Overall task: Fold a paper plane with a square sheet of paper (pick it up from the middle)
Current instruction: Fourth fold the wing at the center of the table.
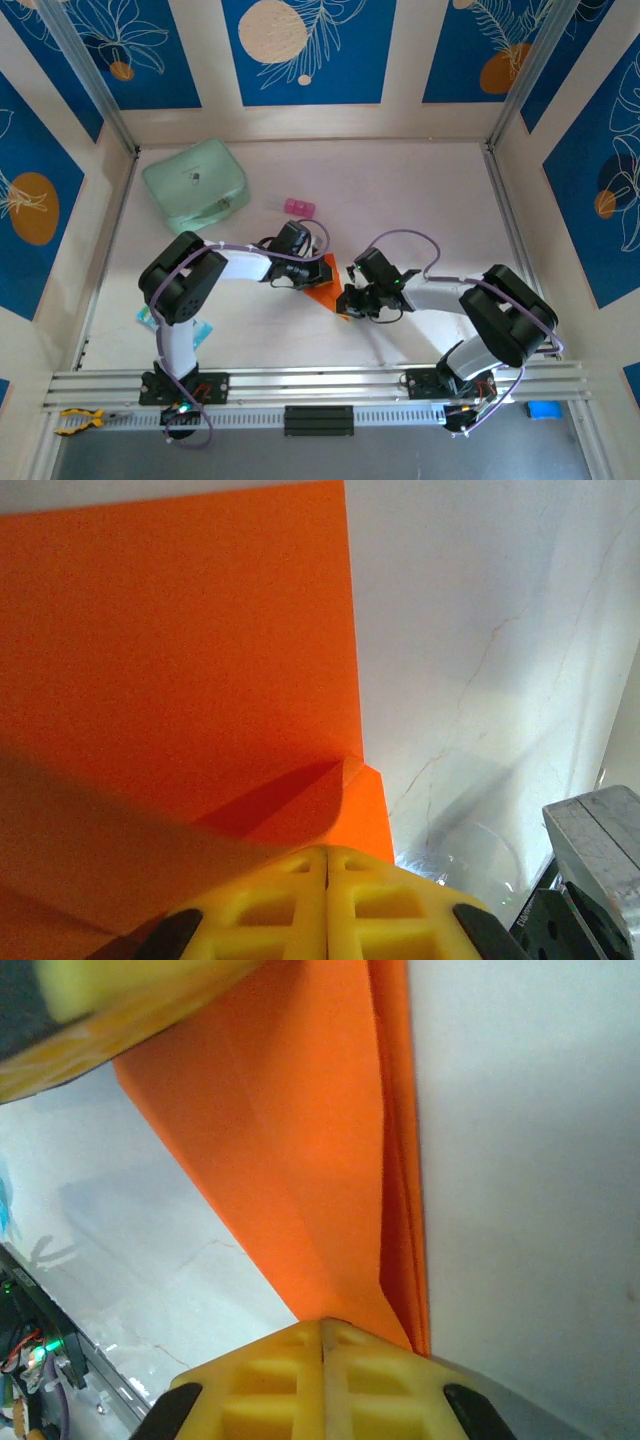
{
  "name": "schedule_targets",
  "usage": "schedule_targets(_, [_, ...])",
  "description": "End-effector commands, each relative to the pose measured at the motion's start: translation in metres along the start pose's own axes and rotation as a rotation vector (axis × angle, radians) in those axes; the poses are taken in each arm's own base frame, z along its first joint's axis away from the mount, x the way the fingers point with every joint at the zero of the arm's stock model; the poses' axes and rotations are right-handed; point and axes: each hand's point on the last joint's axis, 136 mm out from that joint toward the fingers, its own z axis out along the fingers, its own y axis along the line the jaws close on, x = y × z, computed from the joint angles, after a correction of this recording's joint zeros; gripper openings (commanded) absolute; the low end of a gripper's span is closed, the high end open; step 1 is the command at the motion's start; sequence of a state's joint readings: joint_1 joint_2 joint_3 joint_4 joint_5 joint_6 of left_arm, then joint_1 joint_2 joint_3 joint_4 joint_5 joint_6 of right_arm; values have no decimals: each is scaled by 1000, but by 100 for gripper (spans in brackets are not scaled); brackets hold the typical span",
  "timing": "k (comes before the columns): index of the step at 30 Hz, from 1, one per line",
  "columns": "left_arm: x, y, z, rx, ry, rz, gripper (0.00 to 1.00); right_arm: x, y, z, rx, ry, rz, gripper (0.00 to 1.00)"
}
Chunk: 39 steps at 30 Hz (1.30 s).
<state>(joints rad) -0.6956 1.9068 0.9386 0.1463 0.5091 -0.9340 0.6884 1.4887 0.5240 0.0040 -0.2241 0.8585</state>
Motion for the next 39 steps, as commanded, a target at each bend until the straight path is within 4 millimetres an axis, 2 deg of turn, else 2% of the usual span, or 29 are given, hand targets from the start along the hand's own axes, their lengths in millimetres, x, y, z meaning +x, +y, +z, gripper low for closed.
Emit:
schedule_targets(1, [4, 25, -1, -66, 8, -35, 9, 12, -15, 2, 16, 32, 45, 5])
schedule_targets(14, [3, 30, -2, -77, 6, -44, 8, 27, -27, 1, -24, 49, 90, 6])
schedule_targets(25, [2, 34, -3, -81, 4, -54, 8, 36, -34, -10, -66, 34, 108, 7])
schedule_targets(33, [2, 35, -3, -77, 1, -58, 8, 49, -51, -12, -23, 57, 181, 7])
schedule_targets(39, [2, 34, -3, -71, 0, -56, 8, 45, -43, -20, -41, 45, 179, 7])
